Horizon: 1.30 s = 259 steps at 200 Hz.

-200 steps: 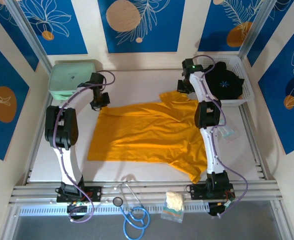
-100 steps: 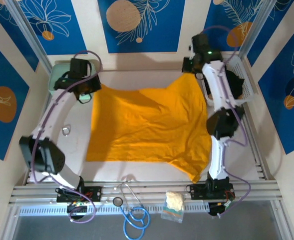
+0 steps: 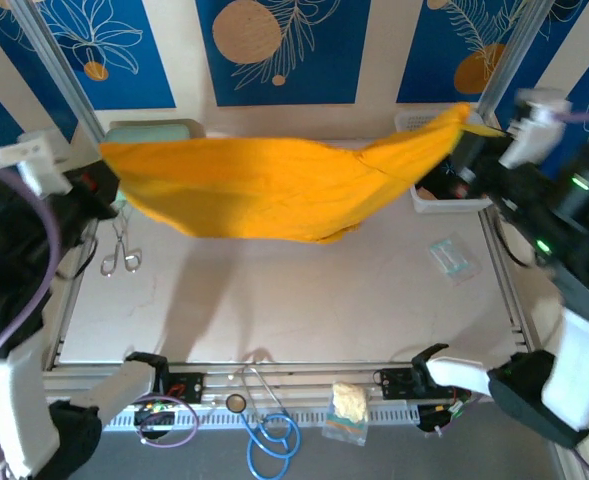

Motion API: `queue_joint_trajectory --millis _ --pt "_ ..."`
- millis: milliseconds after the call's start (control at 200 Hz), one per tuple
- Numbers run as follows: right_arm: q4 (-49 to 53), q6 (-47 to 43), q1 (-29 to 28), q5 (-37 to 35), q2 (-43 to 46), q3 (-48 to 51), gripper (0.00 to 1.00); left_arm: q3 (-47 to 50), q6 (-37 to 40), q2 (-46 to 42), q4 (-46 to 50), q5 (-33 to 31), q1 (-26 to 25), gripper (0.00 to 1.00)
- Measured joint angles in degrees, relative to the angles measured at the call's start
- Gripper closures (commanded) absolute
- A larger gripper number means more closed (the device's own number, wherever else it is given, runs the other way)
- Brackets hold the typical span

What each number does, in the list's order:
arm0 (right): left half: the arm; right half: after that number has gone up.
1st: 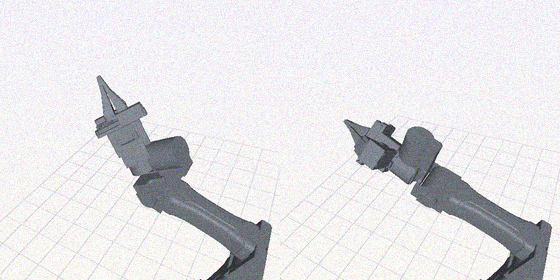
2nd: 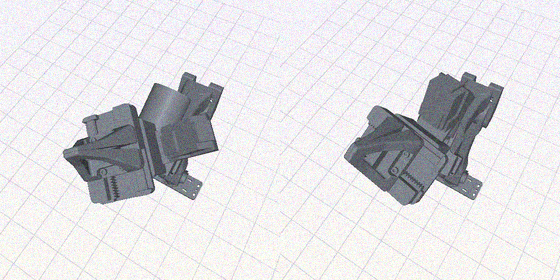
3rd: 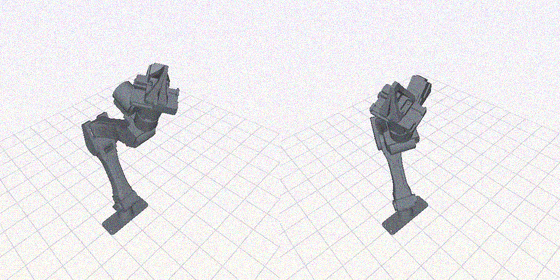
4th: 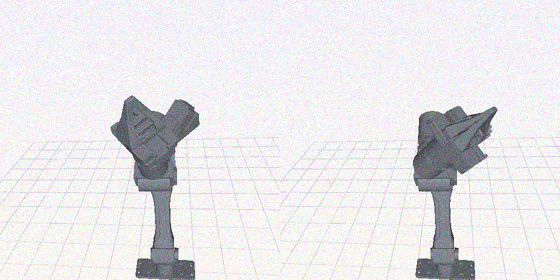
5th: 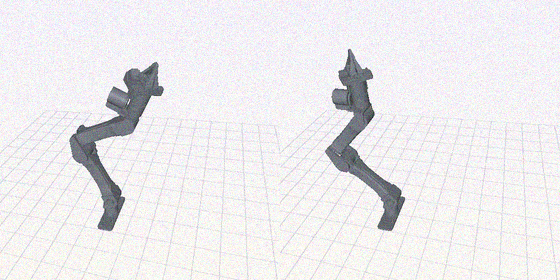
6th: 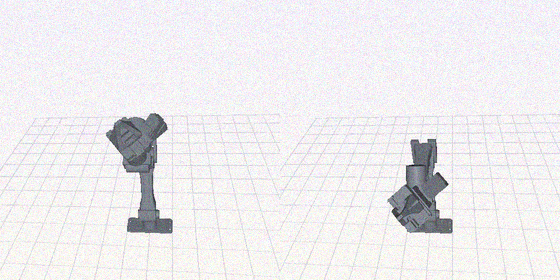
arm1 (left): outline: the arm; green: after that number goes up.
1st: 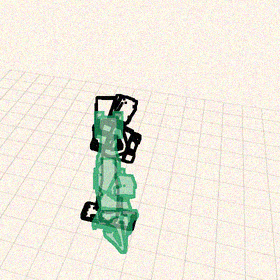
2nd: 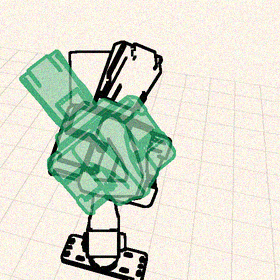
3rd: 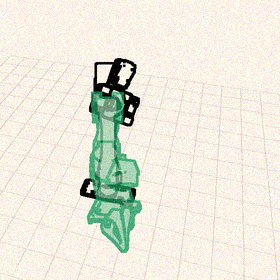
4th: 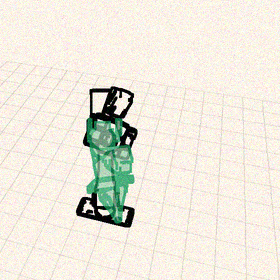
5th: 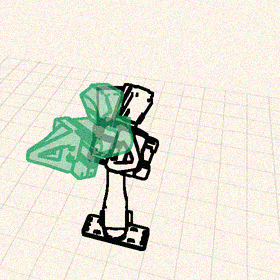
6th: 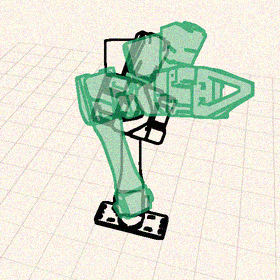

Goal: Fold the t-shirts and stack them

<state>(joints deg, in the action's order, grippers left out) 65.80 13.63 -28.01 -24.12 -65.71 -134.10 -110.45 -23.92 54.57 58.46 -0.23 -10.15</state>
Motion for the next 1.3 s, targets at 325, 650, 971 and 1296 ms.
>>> queue_joint_trajectory --millis 325,650,971,1296 --pt "8.22 -0.15 4.17 -0.46 4.81 -13.90 1.00 -13.64 0.50 -6.43 8.70 -2.82 0.00 1.00" --pt "1.20 -8.48 1.77 -11.58 -0.61 -0.48 1.00 -5.42 2.99 -0.26 4.76 -6.14 0.00 1.00" --pt "-10.58 -8.94 18.91 -3.15 -23.23 14.84 1.00 21.24 4.57 12.74 -14.27 -11.54 0.02 1.00" --pt "-13.92 -5.62 25.07 3.78 -69.83 -12.87 1.00 26.45 5.09 45.92 -37.83 -14.23 0.28 1.00"
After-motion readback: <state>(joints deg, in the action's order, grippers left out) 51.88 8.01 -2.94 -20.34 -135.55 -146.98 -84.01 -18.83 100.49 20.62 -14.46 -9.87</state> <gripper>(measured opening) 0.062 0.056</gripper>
